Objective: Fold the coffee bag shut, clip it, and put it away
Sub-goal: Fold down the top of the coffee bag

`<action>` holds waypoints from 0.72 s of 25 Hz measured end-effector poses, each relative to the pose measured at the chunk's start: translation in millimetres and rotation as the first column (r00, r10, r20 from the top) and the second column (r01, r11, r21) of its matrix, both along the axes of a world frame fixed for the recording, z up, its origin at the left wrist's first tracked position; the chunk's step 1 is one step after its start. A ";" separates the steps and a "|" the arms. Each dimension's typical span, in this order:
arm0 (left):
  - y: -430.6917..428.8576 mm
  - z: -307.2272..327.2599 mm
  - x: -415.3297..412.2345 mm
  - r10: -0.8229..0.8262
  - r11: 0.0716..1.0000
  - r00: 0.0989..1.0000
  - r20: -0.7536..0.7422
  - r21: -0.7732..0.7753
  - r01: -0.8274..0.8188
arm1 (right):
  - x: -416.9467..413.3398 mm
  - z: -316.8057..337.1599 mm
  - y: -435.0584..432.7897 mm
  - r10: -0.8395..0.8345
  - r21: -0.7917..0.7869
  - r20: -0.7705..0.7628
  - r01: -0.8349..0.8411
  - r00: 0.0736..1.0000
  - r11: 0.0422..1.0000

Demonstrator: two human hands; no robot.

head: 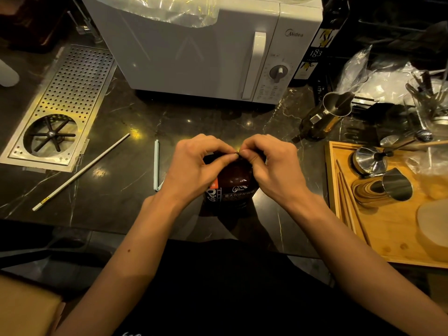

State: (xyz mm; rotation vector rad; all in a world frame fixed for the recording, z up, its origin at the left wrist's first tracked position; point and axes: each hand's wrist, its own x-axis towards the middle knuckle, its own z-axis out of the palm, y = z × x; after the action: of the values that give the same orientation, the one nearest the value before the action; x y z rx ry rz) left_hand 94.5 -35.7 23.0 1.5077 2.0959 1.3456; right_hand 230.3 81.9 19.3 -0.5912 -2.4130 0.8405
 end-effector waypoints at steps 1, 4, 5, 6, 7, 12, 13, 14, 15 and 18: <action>-0.7 0.6 -1.4 -0.007 1.000 1.000 0.013 -0.011 0.007 | -0.5 0.1 -0.4 -0.006 -0.011 -0.013 0.006 1.000 1.000; -3.2 2.5 -9.0 0.015 0.999 0.999 0.034 -0.030 -0.014 | 0.2 1.4 0.6 -0.002 0.003 -0.030 0.003 1.000 1.000; -4.2 2.8 -11.6 0.020 0.999 0.999 0.047 -0.036 -0.018 | 1.0 1.6 1.9 0.008 0.013 -0.034 -0.008 0.999 1.000; -4.9 2.7 -14.0 0.014 0.999 0.998 0.060 -0.045 -0.011 | 2.0 1.8 3.6 0.018 0.020 -0.037 -0.017 0.999 1.000; -5.4 2.5 -16.4 0.000 0.999 0.997 0.071 -0.054 0.003 | 3.2 1.7 6.0 0.018 0.021 -0.040 -0.017 0.999 1.000; -9.5 4.0 -23.0 0.024 0.998 0.998 0.062 -0.063 -0.020 | 9.6 0.2 16.4 0.047 0.054 0.002 -0.047 0.999 0.997; -10.2 4.4 -23.0 0.033 0.997 0.998 0.053 -0.067 -0.029 | 10.4 0.5 17.2 0.059 0.055 0.009 -0.059 0.998 0.997; -10.6 5.1 -23.3 0.040 0.997 0.998 0.044 -0.070 -0.037 | 10.8 1.0 18.0 0.066 0.056 0.016 -0.067 0.998 0.996; -10.9 5.8 -23.4 0.043 0.996 0.998 0.037 -0.074 -0.040 | 11.1 1.3 18.7 0.068 0.064 0.023 -0.069 0.997 0.996; -10.8 7.6 -25.4 0.004 0.996 0.999 0.039 -0.087 0.000 | 12.2 0.6 19.6 0.042 0.109 0.041 -0.046 0.998 0.993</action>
State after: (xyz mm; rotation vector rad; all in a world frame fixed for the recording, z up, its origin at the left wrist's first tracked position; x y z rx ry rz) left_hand 69.0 -46.6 30.6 1.4339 2.1038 1.2574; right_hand 242.5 101.5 19.9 -0.5180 -2.4966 0.7147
